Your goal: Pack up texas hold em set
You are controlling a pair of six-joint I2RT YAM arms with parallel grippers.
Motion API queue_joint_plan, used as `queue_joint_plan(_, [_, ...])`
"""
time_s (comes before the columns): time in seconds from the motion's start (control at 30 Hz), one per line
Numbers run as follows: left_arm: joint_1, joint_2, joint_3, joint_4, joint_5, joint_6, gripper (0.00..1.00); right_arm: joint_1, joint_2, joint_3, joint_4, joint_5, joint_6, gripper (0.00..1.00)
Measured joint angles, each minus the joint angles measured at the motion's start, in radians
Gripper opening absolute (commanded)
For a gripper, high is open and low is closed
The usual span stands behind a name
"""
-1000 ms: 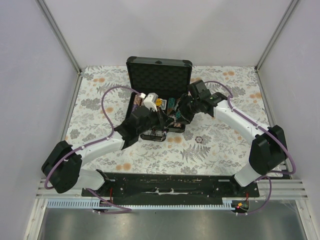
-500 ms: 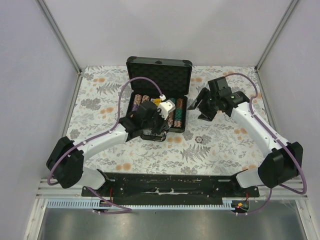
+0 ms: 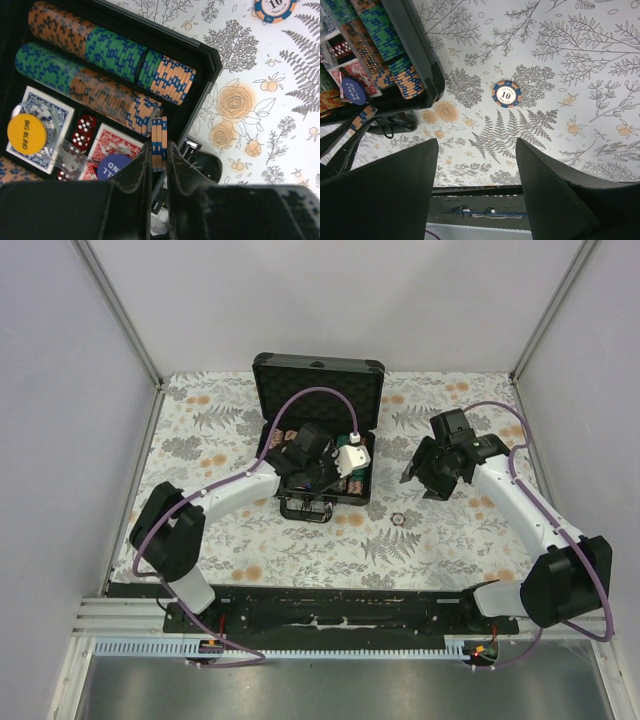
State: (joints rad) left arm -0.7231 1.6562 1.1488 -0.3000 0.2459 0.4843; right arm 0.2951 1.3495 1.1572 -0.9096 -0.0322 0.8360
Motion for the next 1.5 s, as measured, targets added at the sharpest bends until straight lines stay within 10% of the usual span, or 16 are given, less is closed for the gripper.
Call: queue_joint_plan(1.5, [0.015,0.266,0.261,-0.254,0.031,0.212,0.15,-0.011,0.055,-0.018,-0.005,-0.018,-0.017,0.7])
